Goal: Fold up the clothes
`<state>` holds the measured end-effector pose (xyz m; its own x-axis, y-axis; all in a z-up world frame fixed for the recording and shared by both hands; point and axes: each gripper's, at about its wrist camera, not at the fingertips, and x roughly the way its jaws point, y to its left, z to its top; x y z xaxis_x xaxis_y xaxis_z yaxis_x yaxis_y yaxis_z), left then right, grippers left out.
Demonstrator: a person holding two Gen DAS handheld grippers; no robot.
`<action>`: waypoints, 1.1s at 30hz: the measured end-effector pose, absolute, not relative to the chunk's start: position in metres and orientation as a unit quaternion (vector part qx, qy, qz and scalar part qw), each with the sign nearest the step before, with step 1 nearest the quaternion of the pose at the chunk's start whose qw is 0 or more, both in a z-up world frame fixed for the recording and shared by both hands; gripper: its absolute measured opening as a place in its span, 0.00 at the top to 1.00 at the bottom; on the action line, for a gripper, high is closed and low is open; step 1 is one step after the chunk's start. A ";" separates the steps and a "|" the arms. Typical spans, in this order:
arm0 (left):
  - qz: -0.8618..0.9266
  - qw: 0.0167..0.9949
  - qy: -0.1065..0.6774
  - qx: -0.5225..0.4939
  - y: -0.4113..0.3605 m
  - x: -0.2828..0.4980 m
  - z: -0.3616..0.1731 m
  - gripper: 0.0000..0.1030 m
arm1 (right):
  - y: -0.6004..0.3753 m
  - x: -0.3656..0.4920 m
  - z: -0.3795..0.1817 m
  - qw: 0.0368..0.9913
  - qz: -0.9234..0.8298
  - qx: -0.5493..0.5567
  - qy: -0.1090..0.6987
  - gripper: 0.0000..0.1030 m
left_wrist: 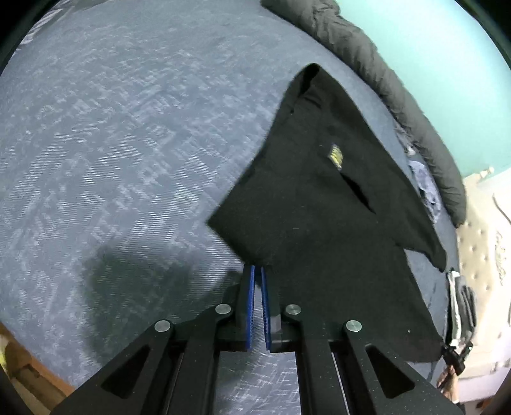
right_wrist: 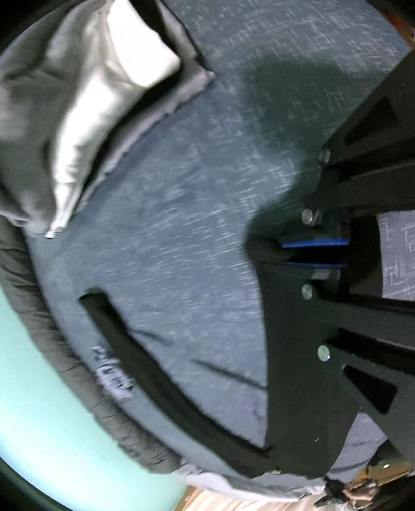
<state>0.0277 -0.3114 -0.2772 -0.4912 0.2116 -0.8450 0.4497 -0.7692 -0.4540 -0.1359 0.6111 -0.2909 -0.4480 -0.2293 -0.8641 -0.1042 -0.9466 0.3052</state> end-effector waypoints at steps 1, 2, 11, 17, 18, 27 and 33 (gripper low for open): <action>-0.800 0.079 0.331 0.494 -0.315 0.029 -0.272 0.94 | 0.613 -0.136 -0.289 0.029 -0.839 0.520 -0.158 0.86; -0.804 0.081 0.331 0.487 -0.320 0.030 -0.266 0.92 | 0.614 -0.135 -0.286 0.021 -0.842 0.516 -0.157 0.81; -0.819 0.075 0.323 0.468 -0.331 0.022 -0.248 0.61 | 0.624 -0.118 -0.271 0.045 -0.850 0.489 -0.190 0.54; -0.822 0.071 0.303 0.478 -0.321 0.013 -0.258 0.59 | 0.616 -0.105 -0.284 0.066 -0.835 0.505 -0.208 0.48; -0.823 0.072 0.303 0.475 -0.320 0.013 -0.258 0.59 | 0.616 -0.102 -0.285 0.065 -0.835 0.506 -0.207 0.48; -0.837 0.067 0.285 0.462 -0.319 -0.015 -0.239 0.51 | 0.600 -0.108 -0.257 0.067 -0.858 0.468 -0.201 0.42; -0.842 0.065 0.269 0.464 -0.316 -0.052 -0.229 0.46 | 0.548 -0.150 -0.241 0.107 -0.860 0.461 -0.189 0.42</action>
